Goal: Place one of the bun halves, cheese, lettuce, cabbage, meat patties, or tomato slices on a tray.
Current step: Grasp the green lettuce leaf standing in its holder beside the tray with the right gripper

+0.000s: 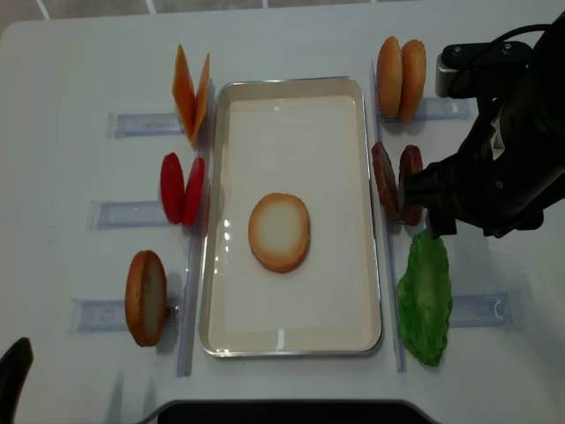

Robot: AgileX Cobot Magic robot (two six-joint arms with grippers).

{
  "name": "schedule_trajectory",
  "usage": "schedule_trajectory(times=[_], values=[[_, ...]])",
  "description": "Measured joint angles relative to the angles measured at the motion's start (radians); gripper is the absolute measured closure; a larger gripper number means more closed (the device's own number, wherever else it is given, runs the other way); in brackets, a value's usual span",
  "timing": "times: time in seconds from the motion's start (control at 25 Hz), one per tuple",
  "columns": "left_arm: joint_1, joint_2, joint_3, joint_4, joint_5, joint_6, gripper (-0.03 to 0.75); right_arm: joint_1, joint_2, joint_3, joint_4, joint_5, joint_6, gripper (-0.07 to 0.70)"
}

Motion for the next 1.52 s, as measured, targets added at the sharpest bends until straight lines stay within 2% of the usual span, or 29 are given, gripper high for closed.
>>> schedule_trajectory(times=[0.32,0.48,0.64,0.96,1.04,1.16,1.24,1.28,1.44,1.52], values=[[0.000,0.000,0.000,0.000,0.000,0.000,0.401,0.021,0.013,0.003,0.015,0.001,0.025,0.187],[0.000,0.000,0.000,0.000,0.000,0.000,0.446,0.039,0.013,0.089,0.034,-0.003,0.035,0.187],[0.000,0.000,0.000,0.000,0.000,0.000,0.489,0.040,0.013,0.167,0.055,-0.043,0.037,0.193],[0.000,0.000,0.000,0.000,0.000,0.000,0.533,0.040,0.013,0.173,0.074,-0.142,0.038,0.251],[0.000,0.000,0.000,0.000,0.000,0.000,0.534,0.040,0.013,0.173,0.074,-0.149,0.038,0.264],[0.000,0.000,0.000,0.000,0.000,0.000,0.534,0.040,0.013,0.173,0.071,-0.150,0.038,0.363],[0.000,0.000,0.000,0.000,0.000,0.000,0.534,0.040,0.013,0.173,0.067,-0.146,0.032,0.534],[0.000,0.000,0.000,0.000,0.000,0.000,0.534,0.040,0.013,0.173,0.066,-0.145,0.030,0.582],[0.000,0.000,0.000,0.000,0.000,0.000,0.548,0.040,0.013,0.172,0.074,-0.139,0.020,0.596],[0.000,0.000,0.000,0.000,0.000,0.000,0.552,0.040,0.015,0.142,0.074,-0.105,0.009,0.596]])
